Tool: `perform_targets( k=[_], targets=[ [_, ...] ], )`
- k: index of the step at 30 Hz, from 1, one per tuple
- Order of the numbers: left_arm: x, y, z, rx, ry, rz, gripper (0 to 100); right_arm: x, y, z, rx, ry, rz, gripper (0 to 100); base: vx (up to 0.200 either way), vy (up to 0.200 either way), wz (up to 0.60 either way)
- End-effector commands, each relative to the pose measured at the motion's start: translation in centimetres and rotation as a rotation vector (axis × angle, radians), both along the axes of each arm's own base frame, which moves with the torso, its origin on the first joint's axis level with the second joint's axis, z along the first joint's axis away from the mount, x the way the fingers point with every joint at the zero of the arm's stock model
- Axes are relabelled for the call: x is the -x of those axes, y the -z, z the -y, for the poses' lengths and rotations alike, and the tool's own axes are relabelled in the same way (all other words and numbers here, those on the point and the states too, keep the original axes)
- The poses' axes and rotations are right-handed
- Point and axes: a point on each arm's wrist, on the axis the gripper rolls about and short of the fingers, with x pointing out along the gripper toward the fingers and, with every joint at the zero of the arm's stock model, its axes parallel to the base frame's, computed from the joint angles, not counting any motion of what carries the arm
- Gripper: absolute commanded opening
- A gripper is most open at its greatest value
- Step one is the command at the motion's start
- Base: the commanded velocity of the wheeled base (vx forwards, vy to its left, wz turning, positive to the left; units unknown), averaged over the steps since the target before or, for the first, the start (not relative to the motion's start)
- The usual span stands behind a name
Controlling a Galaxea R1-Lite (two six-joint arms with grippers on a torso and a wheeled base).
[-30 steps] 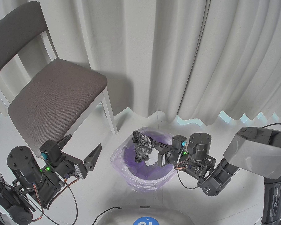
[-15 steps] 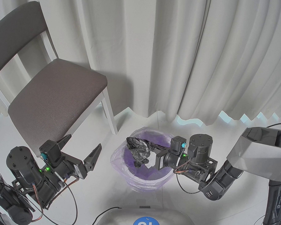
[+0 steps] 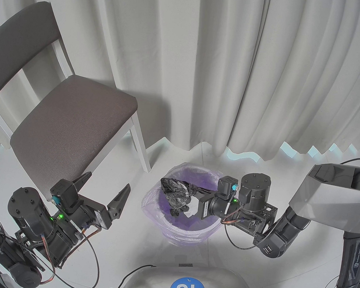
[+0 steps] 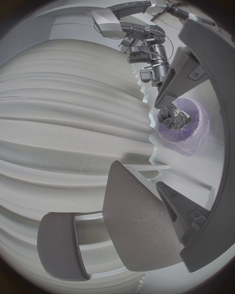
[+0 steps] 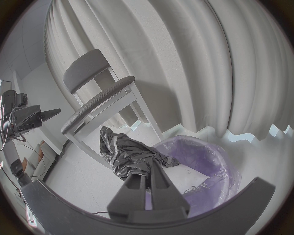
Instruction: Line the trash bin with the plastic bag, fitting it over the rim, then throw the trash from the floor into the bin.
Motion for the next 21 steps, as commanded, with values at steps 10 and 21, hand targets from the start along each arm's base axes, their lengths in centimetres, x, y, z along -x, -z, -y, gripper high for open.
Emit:
perform_targets(
  k=[10,21],
  targets=[
    [-0.1,-0.2,-0.1,0.010,-0.006,0.015,100,-0.4,0.3,0.4,0.000,0.012,0.001,100,0.000,0.000,0.00],
    [0.0,4.8,0.1,-0.152,0.020,-0.193,100,2.0,-2.2,6.3,0.384,0.071,0.036,100,0.000,0.000,0.00]
  ],
)
